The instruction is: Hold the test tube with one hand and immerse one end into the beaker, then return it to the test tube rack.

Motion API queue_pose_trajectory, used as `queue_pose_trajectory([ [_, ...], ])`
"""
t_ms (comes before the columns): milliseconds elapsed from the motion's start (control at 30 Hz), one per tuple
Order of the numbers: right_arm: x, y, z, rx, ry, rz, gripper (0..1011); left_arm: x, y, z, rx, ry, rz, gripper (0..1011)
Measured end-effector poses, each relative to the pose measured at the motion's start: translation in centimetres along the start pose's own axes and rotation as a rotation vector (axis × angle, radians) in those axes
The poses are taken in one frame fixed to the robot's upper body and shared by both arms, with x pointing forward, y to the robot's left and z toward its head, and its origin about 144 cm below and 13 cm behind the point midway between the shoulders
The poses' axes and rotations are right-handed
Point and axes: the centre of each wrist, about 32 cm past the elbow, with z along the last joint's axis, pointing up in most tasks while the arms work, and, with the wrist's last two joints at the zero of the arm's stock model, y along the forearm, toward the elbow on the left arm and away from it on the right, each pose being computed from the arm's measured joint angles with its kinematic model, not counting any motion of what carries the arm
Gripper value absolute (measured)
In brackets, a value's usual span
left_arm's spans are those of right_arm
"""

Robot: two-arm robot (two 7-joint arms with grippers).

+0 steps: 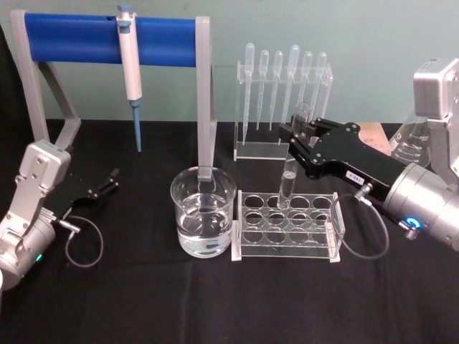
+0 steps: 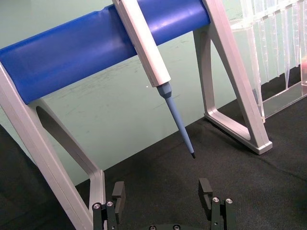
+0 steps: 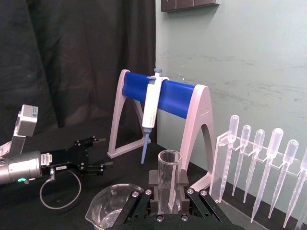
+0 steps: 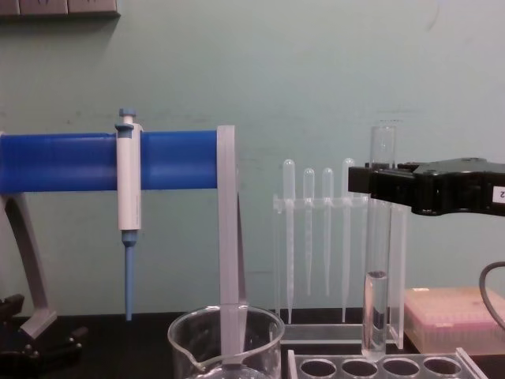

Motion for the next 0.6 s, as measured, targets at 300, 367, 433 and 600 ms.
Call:
queue_pose_trajectory([
  [300,-0.01,-0.01,0.0,0.001,0.0,0.0,227,0.0,0.0,0.0,0.0,0.0,0.0,1000],
  [367,-0.02,0.0,-0.01,0.001,0.0,0.0,227,0.0,0.0,0.0,0.0,0.0,0.0,1000],
  [433,-0.03,0.0,-0.01,0.001,0.0,0.0,228,0.0,0.0,0.0,0.0,0.0,0.0,1000],
  [600,-0.04,0.0,0.0,0.002,-0.001,0.001,227,0.0,0.0,0.0,0.0,0.0,0.0,1000],
])
